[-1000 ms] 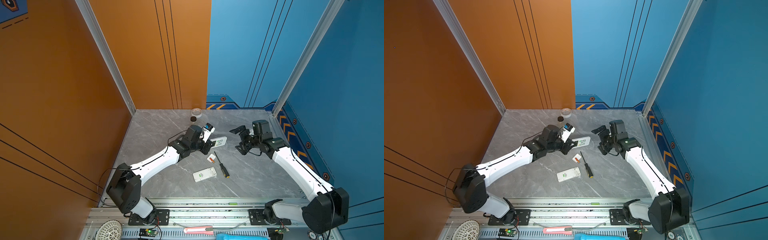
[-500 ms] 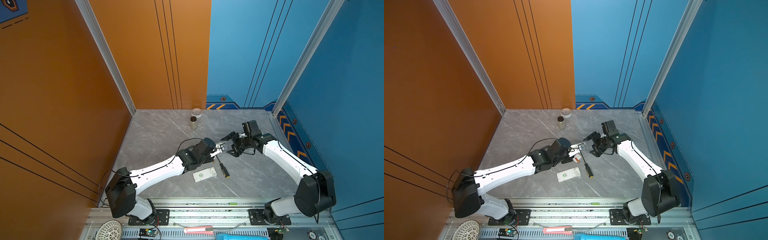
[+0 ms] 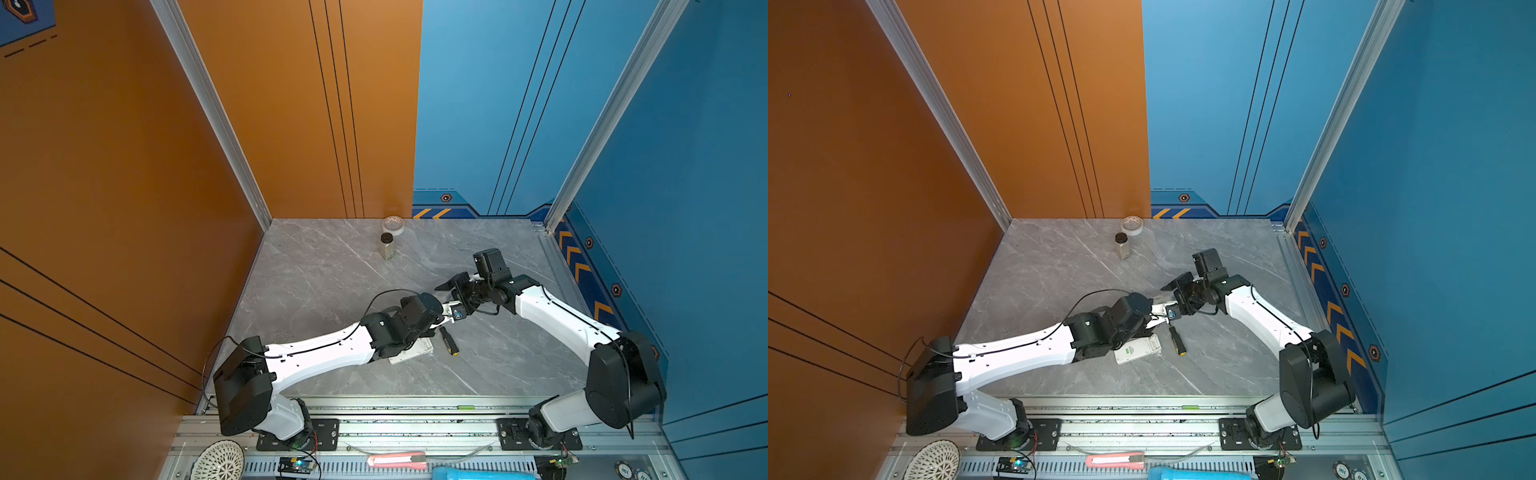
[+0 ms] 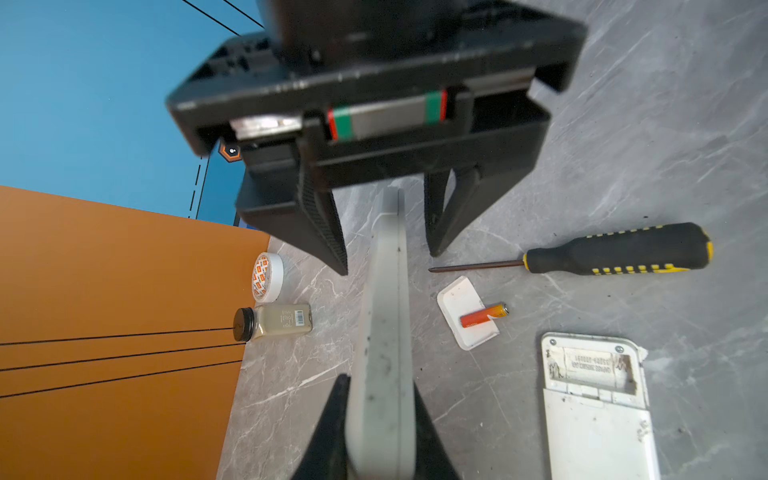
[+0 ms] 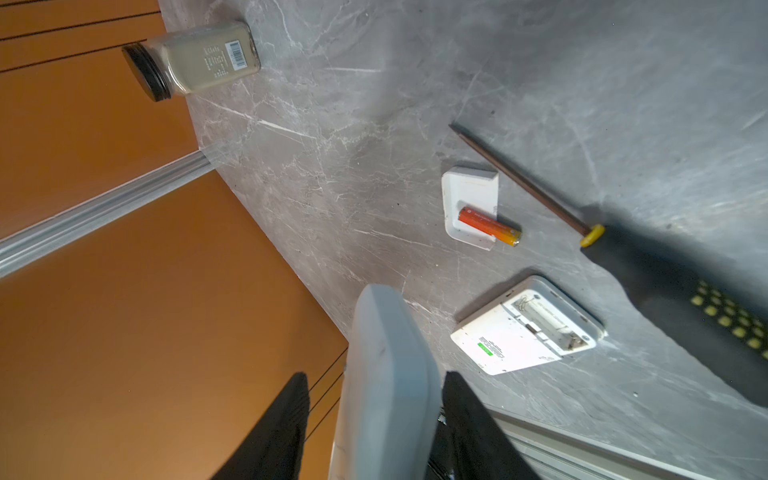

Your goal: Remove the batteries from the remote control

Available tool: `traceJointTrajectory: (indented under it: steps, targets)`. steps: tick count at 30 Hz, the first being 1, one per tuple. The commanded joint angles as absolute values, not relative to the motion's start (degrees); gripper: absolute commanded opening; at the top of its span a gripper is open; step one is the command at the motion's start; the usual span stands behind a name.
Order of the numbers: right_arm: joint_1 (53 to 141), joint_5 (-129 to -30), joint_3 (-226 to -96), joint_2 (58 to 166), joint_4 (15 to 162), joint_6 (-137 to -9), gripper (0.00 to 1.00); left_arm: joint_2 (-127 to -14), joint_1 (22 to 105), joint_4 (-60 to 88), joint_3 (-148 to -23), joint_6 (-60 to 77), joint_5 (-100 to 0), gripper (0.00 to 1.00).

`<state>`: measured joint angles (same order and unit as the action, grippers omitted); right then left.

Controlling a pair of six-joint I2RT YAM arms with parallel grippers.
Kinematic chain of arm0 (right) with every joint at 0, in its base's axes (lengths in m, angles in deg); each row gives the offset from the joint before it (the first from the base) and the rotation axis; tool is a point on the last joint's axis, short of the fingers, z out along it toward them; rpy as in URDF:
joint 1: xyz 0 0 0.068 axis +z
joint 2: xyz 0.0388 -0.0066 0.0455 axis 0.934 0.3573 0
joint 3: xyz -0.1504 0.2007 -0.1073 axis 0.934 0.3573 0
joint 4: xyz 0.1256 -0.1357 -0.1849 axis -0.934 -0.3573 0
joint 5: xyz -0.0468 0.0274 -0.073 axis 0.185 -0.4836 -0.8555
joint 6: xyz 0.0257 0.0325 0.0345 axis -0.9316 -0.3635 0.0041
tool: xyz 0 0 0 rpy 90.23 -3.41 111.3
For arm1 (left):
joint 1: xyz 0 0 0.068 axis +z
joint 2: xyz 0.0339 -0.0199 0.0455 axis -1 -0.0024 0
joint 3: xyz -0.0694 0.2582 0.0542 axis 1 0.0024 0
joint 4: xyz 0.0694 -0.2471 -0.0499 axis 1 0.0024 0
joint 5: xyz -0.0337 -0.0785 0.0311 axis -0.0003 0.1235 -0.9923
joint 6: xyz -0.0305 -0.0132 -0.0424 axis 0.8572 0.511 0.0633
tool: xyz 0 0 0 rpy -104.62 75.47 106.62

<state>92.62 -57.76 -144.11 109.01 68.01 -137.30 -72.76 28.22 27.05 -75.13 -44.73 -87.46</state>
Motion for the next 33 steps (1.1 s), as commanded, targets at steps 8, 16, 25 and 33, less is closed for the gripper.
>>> traceJointTrajectory:
  steps: [8,16,25,33]
  targets:
    - [94.35,-65.17,-140.46,105.91,71.54,-141.86,0.11,-71.82,25.03,20.44,-72.75,-46.62,-93.14,0.0]
    - [94.23,-73.14,-134.81,99.06,80.06,-149.43,0.0,-72.61,24.16,18.21,-72.81,-40.77,-96.66,0.61]
    - [90.97,-95.66,-129.82,88.93,90.59,-145.64,0.0,-62.34,30.47,31.77,-75.41,-5.65,-71.66,0.98]
    - [92.9,-103.55,-127.45,90.23,109.98,-136.39,0.0,-64.34,52.48,4.04,-66.34,60.22,-40.86,0.98]
